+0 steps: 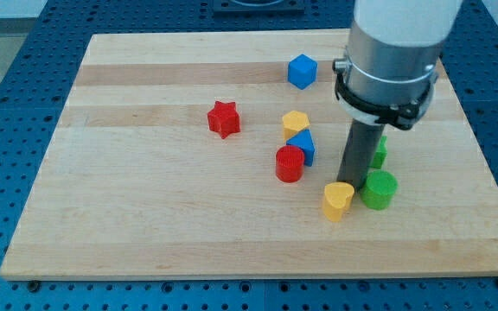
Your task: Push the green circle into the green star
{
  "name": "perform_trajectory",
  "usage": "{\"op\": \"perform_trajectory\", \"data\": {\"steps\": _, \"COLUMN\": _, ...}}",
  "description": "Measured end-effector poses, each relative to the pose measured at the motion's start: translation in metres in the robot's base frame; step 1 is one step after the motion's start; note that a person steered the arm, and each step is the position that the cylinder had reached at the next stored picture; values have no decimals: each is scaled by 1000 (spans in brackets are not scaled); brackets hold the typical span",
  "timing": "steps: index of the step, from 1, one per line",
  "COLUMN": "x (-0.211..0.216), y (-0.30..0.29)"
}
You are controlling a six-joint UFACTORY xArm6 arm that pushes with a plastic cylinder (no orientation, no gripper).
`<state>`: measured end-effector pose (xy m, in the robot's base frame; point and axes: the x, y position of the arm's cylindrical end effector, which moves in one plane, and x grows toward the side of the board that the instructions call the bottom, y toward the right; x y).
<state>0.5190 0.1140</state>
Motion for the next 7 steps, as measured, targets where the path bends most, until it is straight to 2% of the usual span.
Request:
{"op": "perform_trajectory", "data": {"steps": 3, "x": 67, "y": 12}}
{"op": "perform_trajectory", "data": {"steps": 4, "x": 59, "y": 42}}
{"op": "perform_trajectory", "data": {"steps": 7, "x": 8, "y": 56}}
